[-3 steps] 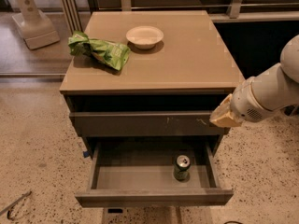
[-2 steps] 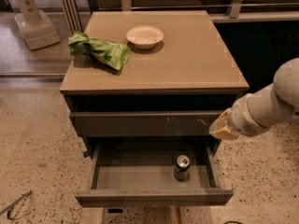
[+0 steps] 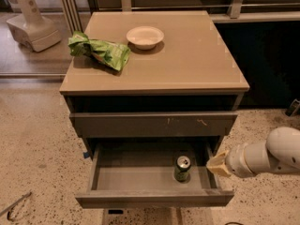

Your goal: Pick green can from middle drawer and place on counter

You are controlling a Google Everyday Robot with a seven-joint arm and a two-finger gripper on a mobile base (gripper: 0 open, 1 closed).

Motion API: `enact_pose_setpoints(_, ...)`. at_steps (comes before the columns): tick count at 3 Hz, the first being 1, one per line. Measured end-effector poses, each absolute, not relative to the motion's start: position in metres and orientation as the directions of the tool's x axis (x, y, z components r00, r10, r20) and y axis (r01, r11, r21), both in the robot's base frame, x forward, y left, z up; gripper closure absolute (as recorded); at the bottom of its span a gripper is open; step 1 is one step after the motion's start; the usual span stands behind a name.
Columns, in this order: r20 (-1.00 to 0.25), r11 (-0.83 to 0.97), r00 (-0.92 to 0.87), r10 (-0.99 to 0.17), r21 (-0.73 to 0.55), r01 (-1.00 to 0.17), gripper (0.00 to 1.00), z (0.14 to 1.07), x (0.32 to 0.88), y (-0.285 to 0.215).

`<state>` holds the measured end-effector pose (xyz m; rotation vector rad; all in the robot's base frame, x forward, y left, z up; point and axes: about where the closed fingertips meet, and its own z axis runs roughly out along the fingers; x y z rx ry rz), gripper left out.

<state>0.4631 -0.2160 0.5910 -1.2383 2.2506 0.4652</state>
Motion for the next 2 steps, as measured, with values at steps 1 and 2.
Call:
enact_pose_setpoints(1, -0.598, 0.522, -0.478, -0.644, 0.114, -0.845, 1.00, 0.5520, 0.4535, -0.2132)
enact_pose_setpoints(2, -0.596, 0.521, -0.474, -0.647, 0.108, -0.847, 1.00, 0.5557, 0.4542, -0.2126)
